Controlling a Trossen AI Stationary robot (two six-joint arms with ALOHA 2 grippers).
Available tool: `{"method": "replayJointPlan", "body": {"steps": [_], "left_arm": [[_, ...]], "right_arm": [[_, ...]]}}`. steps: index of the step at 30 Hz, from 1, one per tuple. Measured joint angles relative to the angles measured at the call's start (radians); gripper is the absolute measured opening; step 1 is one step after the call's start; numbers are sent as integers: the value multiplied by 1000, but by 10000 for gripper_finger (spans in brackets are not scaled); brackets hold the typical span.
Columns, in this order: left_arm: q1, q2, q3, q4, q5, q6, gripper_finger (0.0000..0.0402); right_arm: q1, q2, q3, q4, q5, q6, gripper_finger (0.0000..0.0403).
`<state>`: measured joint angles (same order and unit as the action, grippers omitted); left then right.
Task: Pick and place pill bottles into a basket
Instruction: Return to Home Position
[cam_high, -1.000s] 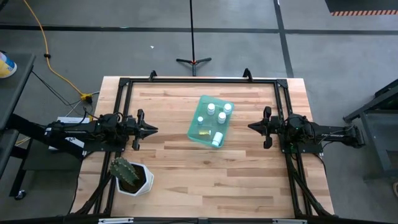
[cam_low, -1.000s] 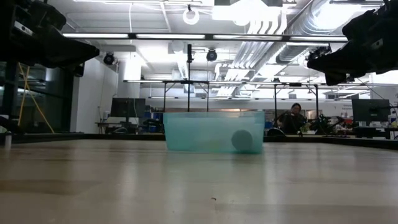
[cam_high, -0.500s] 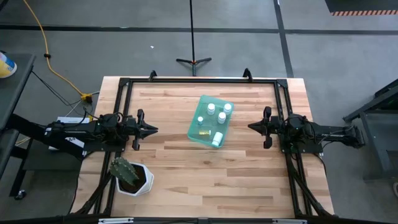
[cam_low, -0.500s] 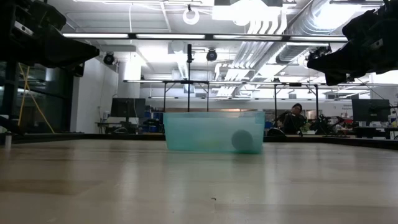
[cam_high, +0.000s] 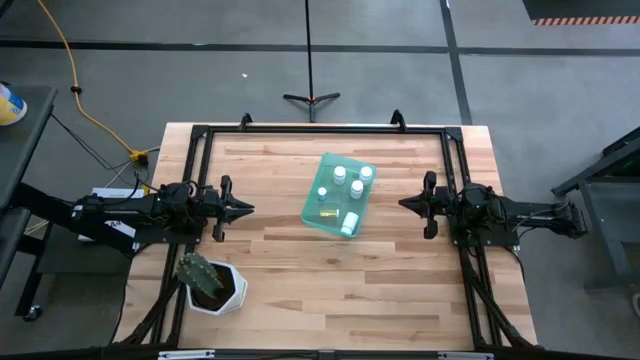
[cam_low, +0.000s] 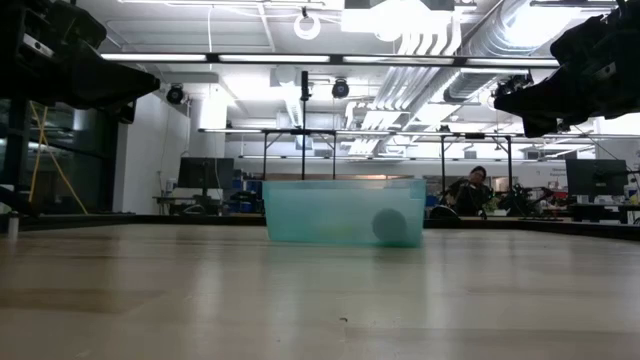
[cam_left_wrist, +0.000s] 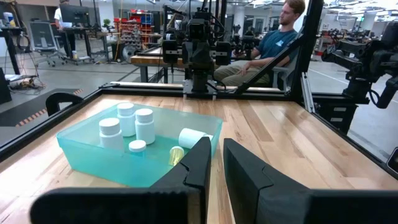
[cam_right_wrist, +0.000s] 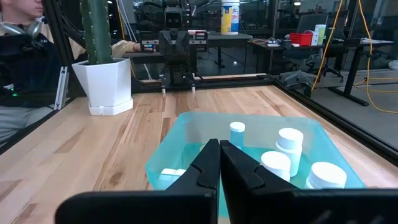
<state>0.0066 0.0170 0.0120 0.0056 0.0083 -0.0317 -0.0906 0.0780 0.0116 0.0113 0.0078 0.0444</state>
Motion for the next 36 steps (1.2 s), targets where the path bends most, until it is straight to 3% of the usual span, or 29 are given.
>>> {"method": "replayJointPlan", "body": {"steps": [36], "left_arm": [[0,0,0,0,0,0,79]], "right_arm": [[0,0,0,0,0,0,5]]}}
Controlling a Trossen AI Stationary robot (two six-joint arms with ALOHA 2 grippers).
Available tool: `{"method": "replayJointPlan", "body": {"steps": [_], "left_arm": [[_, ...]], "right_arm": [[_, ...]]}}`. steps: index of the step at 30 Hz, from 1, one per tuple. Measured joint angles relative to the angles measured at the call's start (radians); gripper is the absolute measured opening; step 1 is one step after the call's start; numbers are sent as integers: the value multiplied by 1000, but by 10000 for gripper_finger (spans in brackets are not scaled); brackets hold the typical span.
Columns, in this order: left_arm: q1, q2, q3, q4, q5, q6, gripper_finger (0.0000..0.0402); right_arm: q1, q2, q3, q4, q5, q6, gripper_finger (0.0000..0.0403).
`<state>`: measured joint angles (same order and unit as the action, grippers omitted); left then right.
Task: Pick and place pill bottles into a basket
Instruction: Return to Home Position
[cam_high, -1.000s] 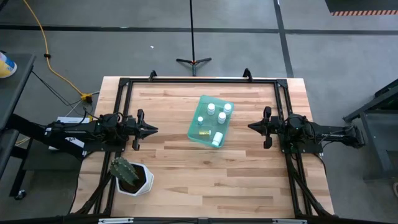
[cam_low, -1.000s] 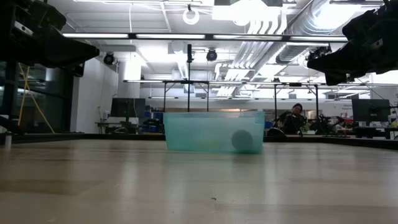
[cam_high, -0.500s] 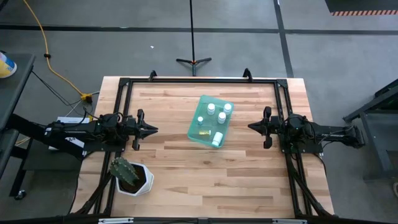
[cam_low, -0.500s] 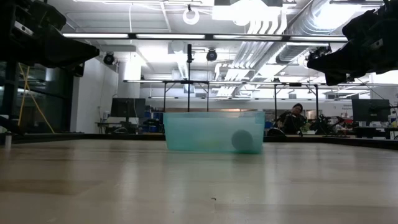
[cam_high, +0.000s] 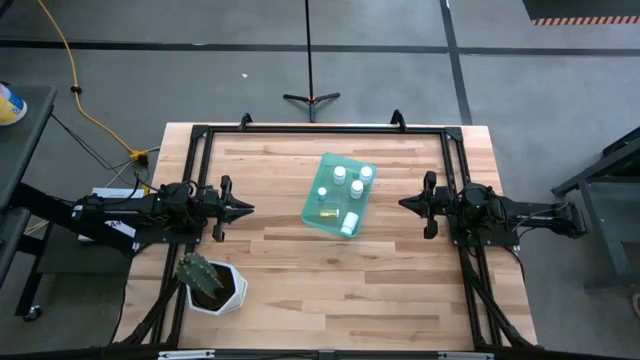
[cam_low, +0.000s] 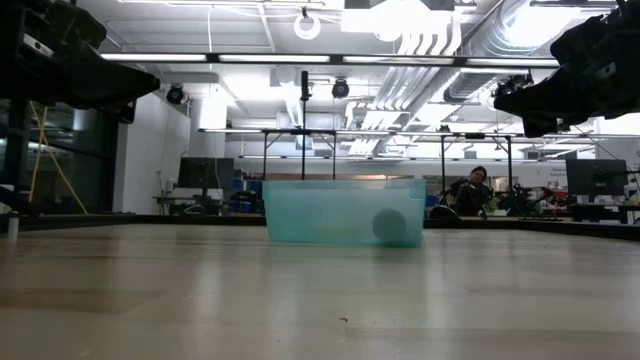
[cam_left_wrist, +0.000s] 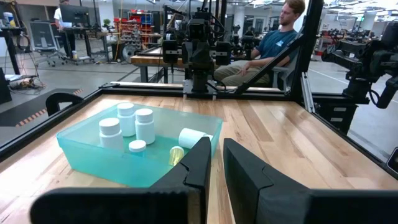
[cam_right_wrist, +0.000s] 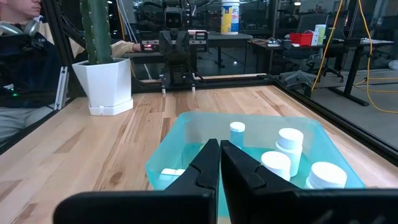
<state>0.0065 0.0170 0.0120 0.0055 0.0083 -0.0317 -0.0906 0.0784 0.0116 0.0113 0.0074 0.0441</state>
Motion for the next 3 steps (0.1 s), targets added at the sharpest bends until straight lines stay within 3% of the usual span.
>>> {"method": "replayJointPlan", "body": {"steps": [3], "left_arm": [[0,0,0,0,0,0,79]], "right_arm": [[0,0,0,0,0,0,7]]}}
